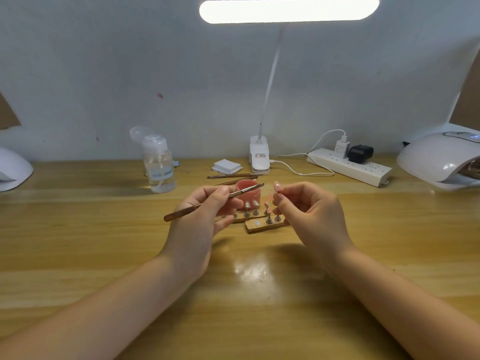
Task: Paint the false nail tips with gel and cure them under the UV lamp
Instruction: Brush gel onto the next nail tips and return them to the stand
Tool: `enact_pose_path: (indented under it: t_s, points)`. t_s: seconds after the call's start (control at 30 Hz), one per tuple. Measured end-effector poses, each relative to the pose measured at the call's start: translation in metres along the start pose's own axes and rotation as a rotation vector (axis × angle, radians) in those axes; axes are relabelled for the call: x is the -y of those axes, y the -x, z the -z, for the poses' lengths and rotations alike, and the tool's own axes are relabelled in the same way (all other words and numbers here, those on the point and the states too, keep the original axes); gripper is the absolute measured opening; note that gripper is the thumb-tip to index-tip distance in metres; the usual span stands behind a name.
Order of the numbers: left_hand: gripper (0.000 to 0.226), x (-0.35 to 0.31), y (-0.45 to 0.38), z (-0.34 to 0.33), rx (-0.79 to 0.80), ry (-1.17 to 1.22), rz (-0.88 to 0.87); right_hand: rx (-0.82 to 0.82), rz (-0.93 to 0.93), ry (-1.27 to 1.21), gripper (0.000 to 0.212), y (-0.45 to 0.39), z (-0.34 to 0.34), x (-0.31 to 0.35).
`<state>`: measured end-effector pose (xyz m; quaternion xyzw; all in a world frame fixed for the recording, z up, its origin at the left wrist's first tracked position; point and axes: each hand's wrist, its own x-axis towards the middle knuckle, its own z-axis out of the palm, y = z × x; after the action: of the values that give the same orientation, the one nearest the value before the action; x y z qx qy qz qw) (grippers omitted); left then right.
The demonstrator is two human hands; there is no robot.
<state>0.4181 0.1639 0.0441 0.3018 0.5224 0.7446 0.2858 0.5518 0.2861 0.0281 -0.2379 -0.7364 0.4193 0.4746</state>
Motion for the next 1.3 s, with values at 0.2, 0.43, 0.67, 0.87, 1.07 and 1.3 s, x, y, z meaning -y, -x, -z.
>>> enact_pose_path:
  t_s: [0.2,0.43,0.67,0.87,1.07,1.3]
  points:
    - [0.011,0.011,-0.015,-0.009,-0.028,0.116,0.136,0.013,0.239,0.192,0.009,0.005,-0.005,-0.001]
    - [0.011,0.019,-0.020,-0.011,0.018,0.145,0.172,0.008,0.285,0.223,0.012,0.006,-0.008,-0.004]
    - [0.012,0.012,-0.008,-0.001,0.014,-0.048,-0.094,-0.008,0.144,0.157,0.009,0.006,-0.006,-0.010]
    - [0.017,0.006,0.009,0.010,0.181,-0.362,-0.404,-0.014,0.074,0.099,0.011,0.006,-0.005,-0.011]
    - [0.015,0.007,0.012,0.007,0.243,-0.373,-0.432,0.000,0.070,0.087,0.011,0.007,-0.004,-0.010]
    - [0.015,0.007,0.011,0.008,0.226,-0.352,-0.431,0.019,0.068,0.083,0.011,0.007,-0.005,-0.010]
